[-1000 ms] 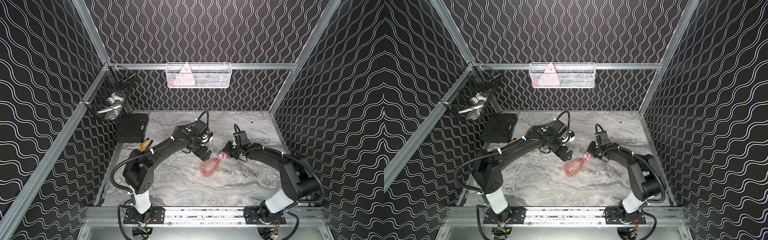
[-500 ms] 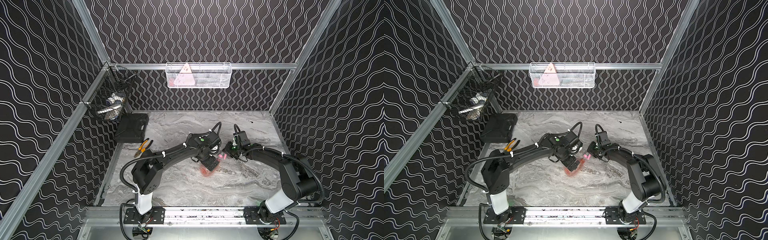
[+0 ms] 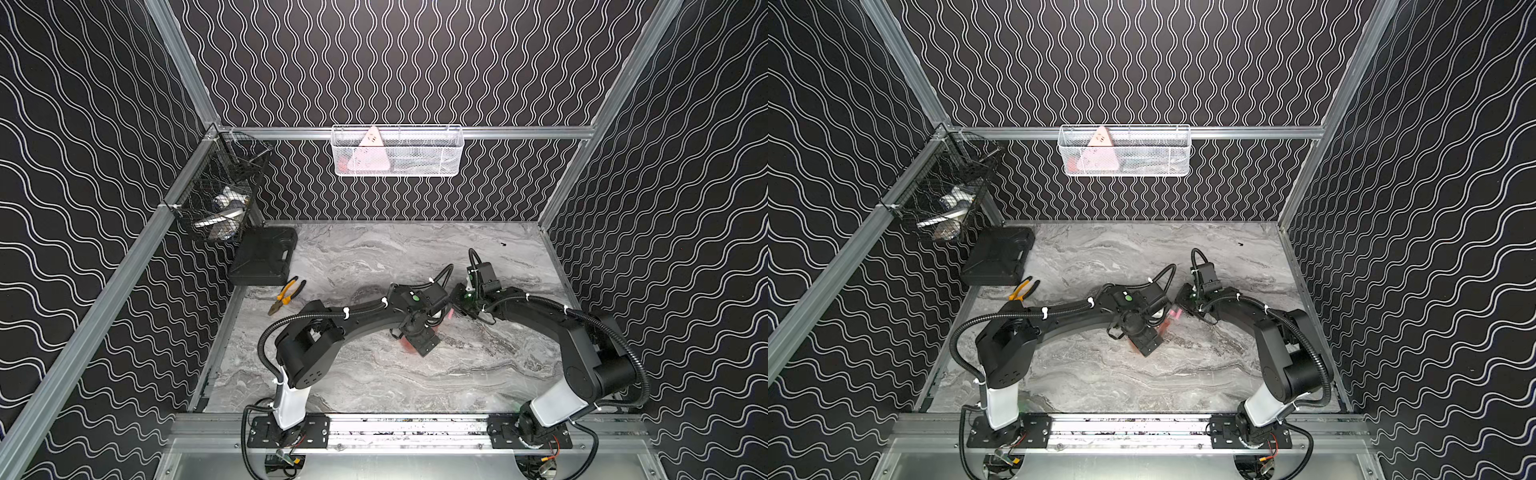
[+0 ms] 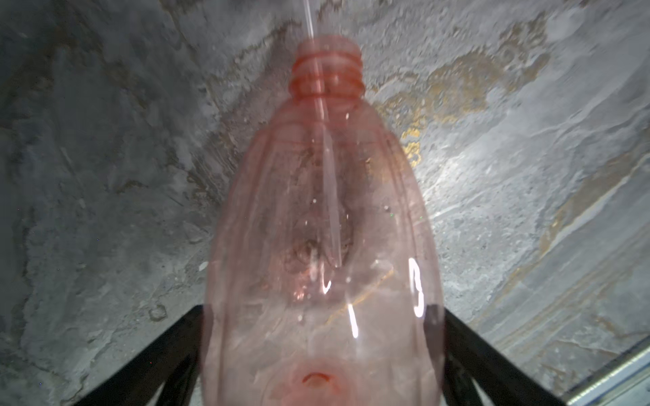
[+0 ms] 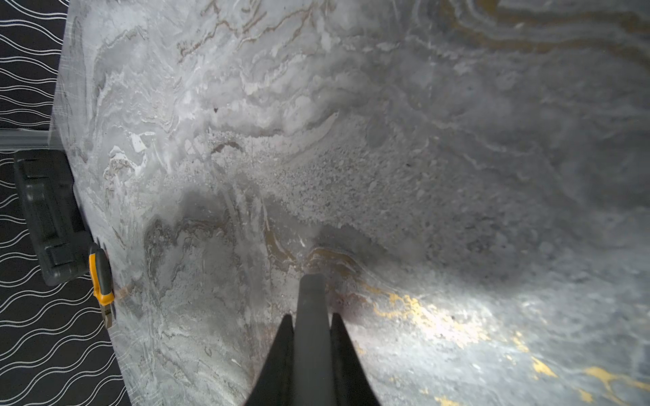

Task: Attach spray nozzles to spray bottles
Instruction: Screw the spray nozzle on the spray bottle.

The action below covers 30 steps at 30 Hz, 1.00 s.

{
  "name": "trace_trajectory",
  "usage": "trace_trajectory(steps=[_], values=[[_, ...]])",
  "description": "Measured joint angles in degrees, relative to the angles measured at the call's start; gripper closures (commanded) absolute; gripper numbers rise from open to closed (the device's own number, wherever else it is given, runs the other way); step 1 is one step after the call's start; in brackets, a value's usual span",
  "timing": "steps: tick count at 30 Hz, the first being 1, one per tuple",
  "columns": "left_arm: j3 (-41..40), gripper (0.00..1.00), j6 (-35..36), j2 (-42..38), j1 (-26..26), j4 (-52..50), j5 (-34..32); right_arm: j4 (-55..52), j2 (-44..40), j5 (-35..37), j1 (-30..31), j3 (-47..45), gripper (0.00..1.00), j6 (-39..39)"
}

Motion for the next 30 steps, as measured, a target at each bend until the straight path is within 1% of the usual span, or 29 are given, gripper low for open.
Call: trace_trajectory(steps=[2,6,12,13,17,19,23,26,30], values=[[-2.19,0.07,-0.04,-0.63,0.0,1.44,-0.24,0.04,0.02,-0.02,-0.04,0.0,0.84,0.0],[-4.96,0.18,-0.22,-2.51,-0.02,3.89,-0.98,0.17,0.02,-0.11,-0.09,-0.02,0.84,0.02],[-6.8,0.4,-0.35,-3.98,-0.04,7.08,-1.05,0.17,0.02,-0.5,-0.09,0.15,0.84,0.07],[-7.02,0.41,-0.35,-3.98,-0.04,7.56,-0.94,0.15,-0.02,-0.52,-0.09,0.24,0.84,0.07],[-7.56,0.42,-0.37,-4.04,-0.04,8.92,-0.79,-0.98,-0.96,-0.42,-0.15,1.05,0.84,0.0],[-8.13,0.44,-0.37,-4.57,-0.04,9.66,-0.87,-2.51,-2.27,0.24,-0.35,2.16,0.84,-0.35],[-10.71,0.46,-0.2,-8.48,0.15,13.77,-1.03,-5.62,-6.71,1.11,-2.73,5.84,0.83,-1.64],[-16.02,0.47,-0.13,-13.79,0.79,21.66,-0.57,-7.06,-10.08,1.95,-4.52,9.57,0.83,-2.73],[-25.16,0.47,-0.42,-20.17,1.62,37.97,0.98,-9.38,-12.59,1.88,-4.72,14.84,0.83,-4.87]])
